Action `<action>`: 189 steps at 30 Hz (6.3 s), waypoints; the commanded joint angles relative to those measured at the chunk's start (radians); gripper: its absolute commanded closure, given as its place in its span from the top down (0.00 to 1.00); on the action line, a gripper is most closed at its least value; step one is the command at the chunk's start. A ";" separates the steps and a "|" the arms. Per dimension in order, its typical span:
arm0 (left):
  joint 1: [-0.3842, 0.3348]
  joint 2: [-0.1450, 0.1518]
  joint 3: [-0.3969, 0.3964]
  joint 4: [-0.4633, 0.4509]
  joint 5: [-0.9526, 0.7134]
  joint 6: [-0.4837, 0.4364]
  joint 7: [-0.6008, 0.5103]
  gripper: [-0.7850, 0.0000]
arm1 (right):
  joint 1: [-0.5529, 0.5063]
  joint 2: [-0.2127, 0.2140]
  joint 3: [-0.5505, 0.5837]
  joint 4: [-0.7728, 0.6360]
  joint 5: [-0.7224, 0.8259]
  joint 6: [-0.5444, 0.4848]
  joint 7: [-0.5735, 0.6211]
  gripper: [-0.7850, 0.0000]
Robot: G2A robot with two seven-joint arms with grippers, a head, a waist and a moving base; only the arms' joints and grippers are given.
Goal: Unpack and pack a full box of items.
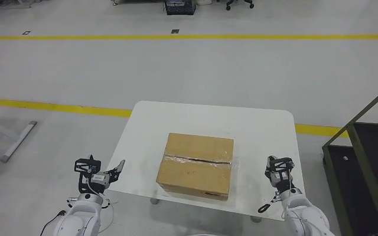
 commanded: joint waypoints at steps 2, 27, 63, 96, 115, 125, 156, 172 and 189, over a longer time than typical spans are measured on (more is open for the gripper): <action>0.000 0.000 0.000 0.000 0.000 0.000 0.000 1.00 | 0.031 -0.007 -0.051 0.051 0.006 -0.018 -0.001 0.00; 0.000 0.000 0.000 0.000 0.000 0.000 0.000 1.00 | 0.250 -0.049 -0.309 0.292 -0.064 -0.151 -0.045 0.00; -0.189 -0.020 0.262 -0.188 -0.015 -0.219 -0.121 1.00 | 0.037 -0.005 0.130 0.031 -0.081 0.080 -0.093 0.00; -0.624 -0.125 0.738 0.101 -0.030 -0.229 -0.256 1.00 | 0.001 -0.018 0.170 0.003 -0.059 0.086 -0.083 0.00; -0.628 -0.136 0.751 0.095 -0.048 -0.220 -0.207 1.00 | 0.021 -0.025 0.171 0.002 0.053 0.001 -0.007 0.00; -0.829 -0.216 0.983 0.230 0.049 -0.285 -0.380 1.00 | 0.019 -0.028 0.166 0.006 0.025 0.020 -0.027 0.00; -0.974 -0.382 1.188 0.469 0.318 -0.325 -0.745 0.67 | -0.008 -0.035 0.191 -0.002 0.010 0.024 -0.028 0.00; -0.979 -0.416 1.163 0.505 0.372 -0.395 -0.841 0.32 | 0.000 -0.038 0.195 -0.001 0.007 0.022 -0.022 0.00; -0.911 -0.419 1.066 0.422 0.433 -0.305 -0.839 0.00 | -0.002 -0.042 0.189 -0.011 0.000 0.017 -0.016 0.00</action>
